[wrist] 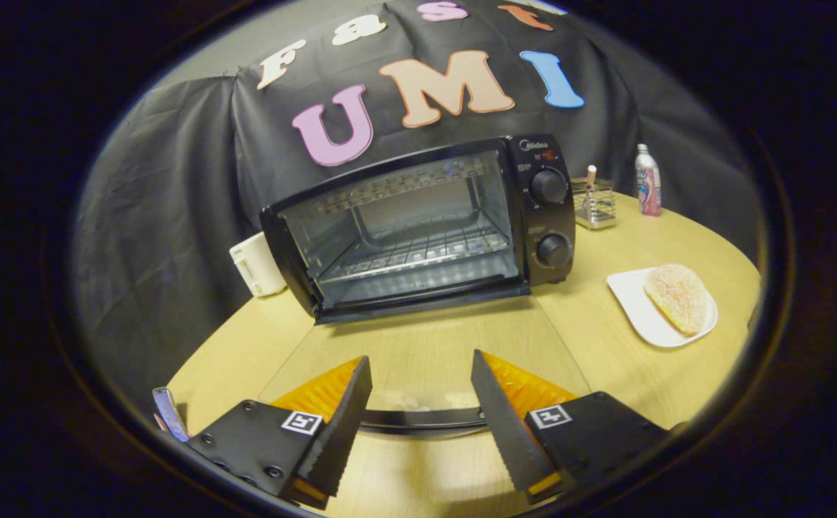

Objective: Open the toaster oven, put the food inside, and close the toaster oven door.

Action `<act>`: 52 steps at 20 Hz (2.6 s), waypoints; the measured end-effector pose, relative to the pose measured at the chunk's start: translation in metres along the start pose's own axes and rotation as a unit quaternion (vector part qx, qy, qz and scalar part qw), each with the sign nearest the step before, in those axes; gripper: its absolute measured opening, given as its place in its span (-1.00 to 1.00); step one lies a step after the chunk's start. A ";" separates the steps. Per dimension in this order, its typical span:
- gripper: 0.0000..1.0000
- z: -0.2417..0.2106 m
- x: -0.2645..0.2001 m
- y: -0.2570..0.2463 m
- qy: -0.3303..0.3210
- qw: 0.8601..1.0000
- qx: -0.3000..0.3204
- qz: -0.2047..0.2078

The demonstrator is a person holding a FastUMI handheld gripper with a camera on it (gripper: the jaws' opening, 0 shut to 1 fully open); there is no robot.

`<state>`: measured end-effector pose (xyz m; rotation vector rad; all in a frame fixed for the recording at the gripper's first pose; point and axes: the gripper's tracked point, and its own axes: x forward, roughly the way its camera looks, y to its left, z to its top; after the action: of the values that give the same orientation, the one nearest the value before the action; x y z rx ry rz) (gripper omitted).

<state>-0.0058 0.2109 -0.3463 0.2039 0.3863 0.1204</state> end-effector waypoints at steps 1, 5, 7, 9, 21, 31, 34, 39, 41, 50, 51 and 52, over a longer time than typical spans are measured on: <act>0.88 -0.001 0.000 0.000 -0.003 1.000 0.006 0.005; 0.86 0.002 -0.001 0.000 -0.021 0.999 0.037 0.022; 0.85 0.002 -0.002 -0.001 -0.027 0.999 0.038 0.025; 0.84 0.003 -0.003 -0.001 -0.027 0.999 0.031 0.027; 0.77 0.095 -0.079 -0.155 -0.135 0.982 0.038 -0.129; 0.92 0.098 -0.049 -0.236 -0.069 0.984 0.023 -0.160; 0.92 0.086 -0.035 -0.242 -0.037 0.986 0.011 -0.165; 0.93 0.073 -0.004 -0.257 0.002 0.984 -0.025 -0.179; 0.95 0.071 0.000 -0.262 0.011 0.981 -0.034 -0.190; 0.97 0.050 0.008 -0.282 0.052 0.970 -0.081 -0.223; 0.96 0.050 0.006 -0.284 0.052 0.970 -0.078 -0.225; 0.80 0.051 0.007 -0.288 0.051 0.968 -0.077 -0.233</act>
<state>0.0422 -0.0771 -0.3659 -0.0501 0.5159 -0.3033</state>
